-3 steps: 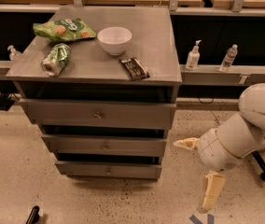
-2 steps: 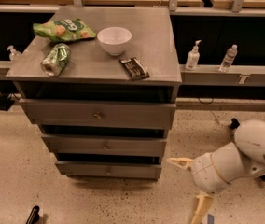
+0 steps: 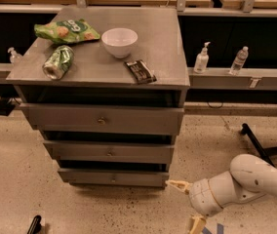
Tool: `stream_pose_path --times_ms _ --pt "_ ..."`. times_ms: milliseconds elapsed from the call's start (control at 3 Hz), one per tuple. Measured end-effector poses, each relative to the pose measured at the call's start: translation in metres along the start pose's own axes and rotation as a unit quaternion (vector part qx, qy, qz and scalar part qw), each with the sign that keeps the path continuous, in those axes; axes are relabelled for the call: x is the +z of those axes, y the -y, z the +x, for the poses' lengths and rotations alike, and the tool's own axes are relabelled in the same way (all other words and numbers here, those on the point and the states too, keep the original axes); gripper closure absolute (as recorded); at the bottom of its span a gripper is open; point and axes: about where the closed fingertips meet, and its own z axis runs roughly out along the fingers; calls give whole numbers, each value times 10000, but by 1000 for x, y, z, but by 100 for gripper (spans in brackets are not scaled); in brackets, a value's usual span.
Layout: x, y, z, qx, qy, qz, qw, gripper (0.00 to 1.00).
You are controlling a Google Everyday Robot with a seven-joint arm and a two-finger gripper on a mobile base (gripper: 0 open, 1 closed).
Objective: Open bottom drawer
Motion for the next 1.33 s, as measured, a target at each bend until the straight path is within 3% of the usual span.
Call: stream_pose_path --times_ms 333,667,1000,1333 --pt "0 0 0 5 -1 -7 10000 0" --pt "17 31 5 231 6 90 9997 0" --pt "49 94 8 364 274 513 9976 0" --pt "100 157 40 589 529 1133 9904 0"
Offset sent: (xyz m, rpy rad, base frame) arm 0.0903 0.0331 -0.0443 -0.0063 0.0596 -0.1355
